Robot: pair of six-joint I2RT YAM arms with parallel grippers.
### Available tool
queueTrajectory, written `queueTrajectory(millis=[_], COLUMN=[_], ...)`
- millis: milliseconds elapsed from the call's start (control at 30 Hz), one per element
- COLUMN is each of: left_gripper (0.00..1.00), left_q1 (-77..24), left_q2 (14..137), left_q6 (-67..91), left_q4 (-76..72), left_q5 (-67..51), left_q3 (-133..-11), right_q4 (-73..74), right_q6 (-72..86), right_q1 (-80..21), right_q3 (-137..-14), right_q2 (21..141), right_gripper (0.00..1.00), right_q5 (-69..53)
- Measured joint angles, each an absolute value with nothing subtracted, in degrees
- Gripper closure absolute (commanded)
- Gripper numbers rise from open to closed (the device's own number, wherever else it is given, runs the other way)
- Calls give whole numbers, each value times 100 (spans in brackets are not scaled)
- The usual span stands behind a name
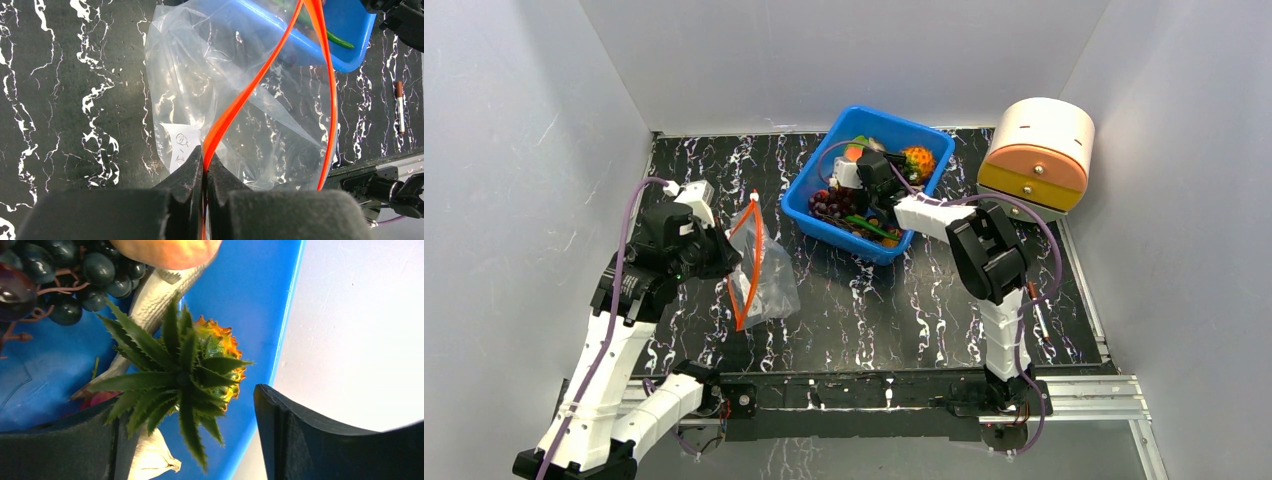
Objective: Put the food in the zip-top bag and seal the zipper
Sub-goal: Pick up the fake fruit from the bin.
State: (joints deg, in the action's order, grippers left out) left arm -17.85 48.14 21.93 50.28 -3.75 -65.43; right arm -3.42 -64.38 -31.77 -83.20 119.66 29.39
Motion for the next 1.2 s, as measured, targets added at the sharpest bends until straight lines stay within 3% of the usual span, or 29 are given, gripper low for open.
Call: queueTrajectory(millis=[133,533,867,1067,1200], left_gripper=[100,100,100,100,100], left_q1=[-1785,-1787,-1787,-1785,-1787], left_q2=[4816,4823,5142,5238,5380], left_q6=[2193,2252,2281,2368,2445], left_q4=[4960,4807,4670,4554,4237], left_q5=[-368,-294,-189,-193,-272], left_q3=[-6534,-6361,-6449,-6514,-6368], right_q4=[-628,-1264,-1256,-121,585], right_q6=[-6637,-6337,-4624,-2954,-956], right_q1=[-3127,-3227,-3479,-4215,-4952], right_q3=[-8252,-7703,-7408,-7441,-7472], right_q2=[11974,11808,10044,9008,7623], right_gripper=[53,75,79,78,80], right_q5=[2939,2939,2958,2915,1682])
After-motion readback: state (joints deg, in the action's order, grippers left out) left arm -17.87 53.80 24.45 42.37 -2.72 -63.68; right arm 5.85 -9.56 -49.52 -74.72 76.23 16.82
